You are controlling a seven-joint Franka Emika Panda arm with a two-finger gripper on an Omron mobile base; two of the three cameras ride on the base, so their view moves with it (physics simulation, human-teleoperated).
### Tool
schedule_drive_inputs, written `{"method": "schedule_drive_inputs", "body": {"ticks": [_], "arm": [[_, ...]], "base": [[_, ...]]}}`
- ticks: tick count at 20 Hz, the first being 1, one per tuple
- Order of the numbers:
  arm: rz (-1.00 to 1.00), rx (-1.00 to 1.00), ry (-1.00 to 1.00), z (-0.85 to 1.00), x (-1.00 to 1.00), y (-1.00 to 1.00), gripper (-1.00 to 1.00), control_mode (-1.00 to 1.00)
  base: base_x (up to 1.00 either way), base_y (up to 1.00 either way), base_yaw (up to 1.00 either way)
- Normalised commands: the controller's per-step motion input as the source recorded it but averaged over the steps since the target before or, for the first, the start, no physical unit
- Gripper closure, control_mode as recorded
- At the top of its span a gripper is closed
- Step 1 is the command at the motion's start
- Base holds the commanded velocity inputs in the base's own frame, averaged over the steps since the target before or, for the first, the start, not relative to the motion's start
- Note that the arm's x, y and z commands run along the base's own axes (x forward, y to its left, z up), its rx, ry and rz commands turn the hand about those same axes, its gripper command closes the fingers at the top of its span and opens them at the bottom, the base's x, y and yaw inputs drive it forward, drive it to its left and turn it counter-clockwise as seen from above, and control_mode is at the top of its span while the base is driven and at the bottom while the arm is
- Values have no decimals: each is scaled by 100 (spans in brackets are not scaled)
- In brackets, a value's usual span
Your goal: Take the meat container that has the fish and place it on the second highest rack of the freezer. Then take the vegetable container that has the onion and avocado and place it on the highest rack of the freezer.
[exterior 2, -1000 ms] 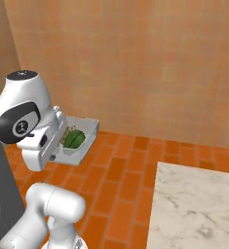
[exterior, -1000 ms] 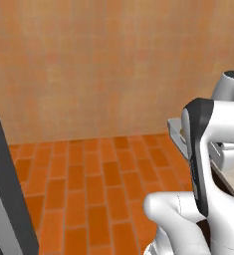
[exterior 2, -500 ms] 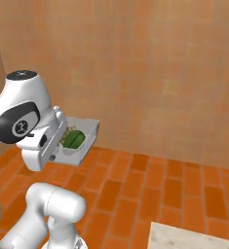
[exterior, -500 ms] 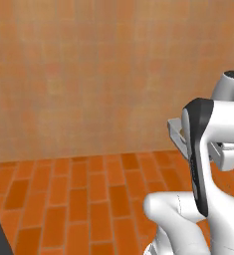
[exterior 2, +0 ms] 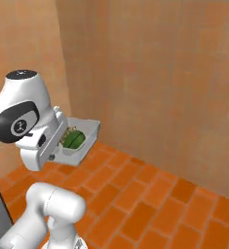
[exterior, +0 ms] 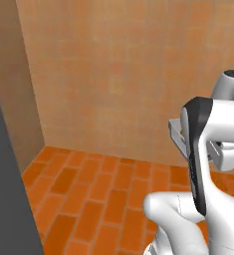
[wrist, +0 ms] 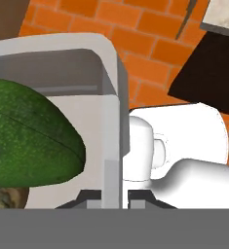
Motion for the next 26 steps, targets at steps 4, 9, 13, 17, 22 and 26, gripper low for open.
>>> {"method": "schedule_drive_inputs", "body": {"ticks": [4,9,13,17,22,26], "arm": [[0,0,0,0,0,0,100,100],[0,0,0,0,0,0,100,100],[0,0,0,0,0,0,100,100],[0,0,0,0,0,0,100,100],[0,0,0,0,0,0,100,100],[0,0,0,0,0,0,100,100]], "base": [[34,-37,77],[22,-45,75],[-6,-39,67],[0,-17,63],[0,-13,66],[0,-1,64]]}}
